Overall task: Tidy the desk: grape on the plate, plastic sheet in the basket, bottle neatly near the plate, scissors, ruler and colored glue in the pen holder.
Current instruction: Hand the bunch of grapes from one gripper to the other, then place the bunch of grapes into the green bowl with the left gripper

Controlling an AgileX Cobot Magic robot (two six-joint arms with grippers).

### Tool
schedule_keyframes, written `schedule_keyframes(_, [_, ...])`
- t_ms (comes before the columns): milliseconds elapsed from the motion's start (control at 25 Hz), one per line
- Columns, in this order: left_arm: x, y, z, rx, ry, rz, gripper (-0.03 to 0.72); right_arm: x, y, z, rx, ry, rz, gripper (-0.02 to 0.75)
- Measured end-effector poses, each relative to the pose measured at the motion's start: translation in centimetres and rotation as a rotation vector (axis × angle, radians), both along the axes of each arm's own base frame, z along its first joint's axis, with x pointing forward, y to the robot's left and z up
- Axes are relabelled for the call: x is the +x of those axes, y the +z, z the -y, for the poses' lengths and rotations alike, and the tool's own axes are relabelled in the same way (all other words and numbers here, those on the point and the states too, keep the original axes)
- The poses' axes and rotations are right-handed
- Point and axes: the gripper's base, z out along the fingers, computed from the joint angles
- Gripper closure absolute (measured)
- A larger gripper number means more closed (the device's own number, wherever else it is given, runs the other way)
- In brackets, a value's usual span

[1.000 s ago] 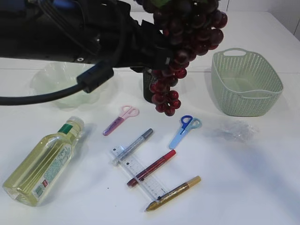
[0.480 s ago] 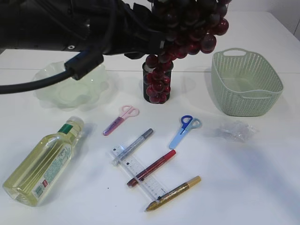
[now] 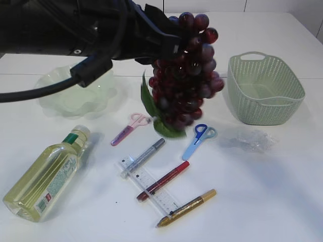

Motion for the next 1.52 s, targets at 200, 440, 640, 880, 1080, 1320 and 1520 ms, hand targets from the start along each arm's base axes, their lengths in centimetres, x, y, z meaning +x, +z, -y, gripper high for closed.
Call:
schedule_keyframes(200, [0.1, 0.0, -0.1, -0.002, 0.008, 0.003, 0.496, 0.2, -0.3, 0.3, -0.061, -0.020, 0.026, 0.139])
schedule_keyframes(440, [0.2, 0.1, -0.1, -0.002, 0.013, 0.008, 0.503, 0.7, -0.7, 1.1, -0.151, -0.085, 0.040, 0.140])
schedule_keyframes(640, [0.4, 0.2, -0.3, -0.012, 0.041, 0.028, 0.503, 1.1, -1.6, 2.4, -0.306, -0.177, 0.018, 0.143])
schedule_keyframes(880, [0.6, 0.3, -0.4, -0.017, 0.054, 0.033, 0.503, 1.2, -2.7, 4.8, -0.569, -0.314, -0.034, 0.143])
schedule_keyframes(1080, [1.5, 0.4, -1.3, -0.069, 0.116, -0.017, 0.503, 1.2, -3.1, 6.3, -0.711, -0.395, -0.062, 0.143])
schedule_keyframes(1320, [3.2, 1.4, -4.2, -0.113, 0.223, -0.014, 0.503, 1.1, -6.0, 6.9, -0.812, -0.412, -0.148, 0.143])
schedule_keyframes(1520, [4.9, 1.6, -6.9, -0.119, 0.319, -0.004, 0.503, 1.2, -10.2, 7.9, -0.862, -0.411, -0.256, 0.143])
